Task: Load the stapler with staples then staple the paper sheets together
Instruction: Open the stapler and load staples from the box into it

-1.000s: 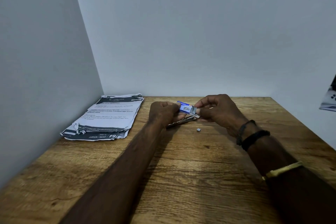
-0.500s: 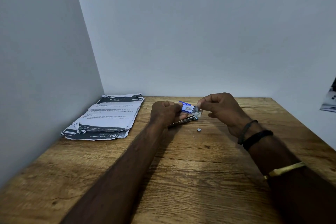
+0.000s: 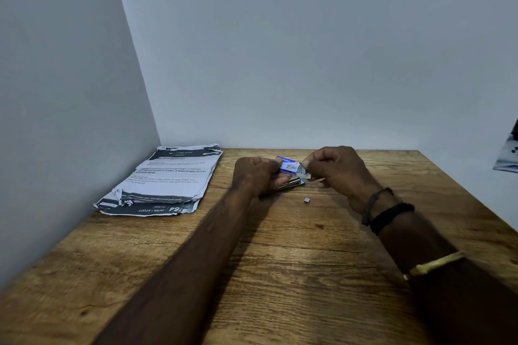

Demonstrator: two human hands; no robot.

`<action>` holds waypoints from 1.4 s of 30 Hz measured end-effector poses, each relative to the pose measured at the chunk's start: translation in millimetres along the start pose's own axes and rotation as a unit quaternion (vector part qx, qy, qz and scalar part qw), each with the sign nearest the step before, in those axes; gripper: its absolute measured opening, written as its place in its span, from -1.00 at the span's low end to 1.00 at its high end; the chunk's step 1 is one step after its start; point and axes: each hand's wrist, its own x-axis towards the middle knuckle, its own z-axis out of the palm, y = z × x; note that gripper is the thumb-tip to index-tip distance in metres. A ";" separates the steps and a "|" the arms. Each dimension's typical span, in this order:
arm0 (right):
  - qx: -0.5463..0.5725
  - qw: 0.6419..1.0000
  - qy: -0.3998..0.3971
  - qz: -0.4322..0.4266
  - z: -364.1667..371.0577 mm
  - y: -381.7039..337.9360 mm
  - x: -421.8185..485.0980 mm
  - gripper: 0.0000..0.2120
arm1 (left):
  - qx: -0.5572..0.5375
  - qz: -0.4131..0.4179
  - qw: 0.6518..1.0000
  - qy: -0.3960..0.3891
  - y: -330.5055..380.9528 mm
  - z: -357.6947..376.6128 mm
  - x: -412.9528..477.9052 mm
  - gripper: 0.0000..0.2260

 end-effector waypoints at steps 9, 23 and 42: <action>0.044 0.999 0.003 0.008 -1.1 -0.5 -1.3 -0.89 | -0.013 -0.009 1.000 -0.001 1.1 0.6 -0.9 -0.93; 0.171 0.981 -0.057 0.064 -3.4 -0.9 -1.9 -0.81 | -0.003 0.016 1.000 0.004 -1.1 -3.4 2.7 -0.81; 0.180 0.982 -0.050 -0.016 -1.6 -1.9 -7.2 -0.85 | -0.017 0.046 0.997 -0.068 1.8 -0.2 -9.2 -0.96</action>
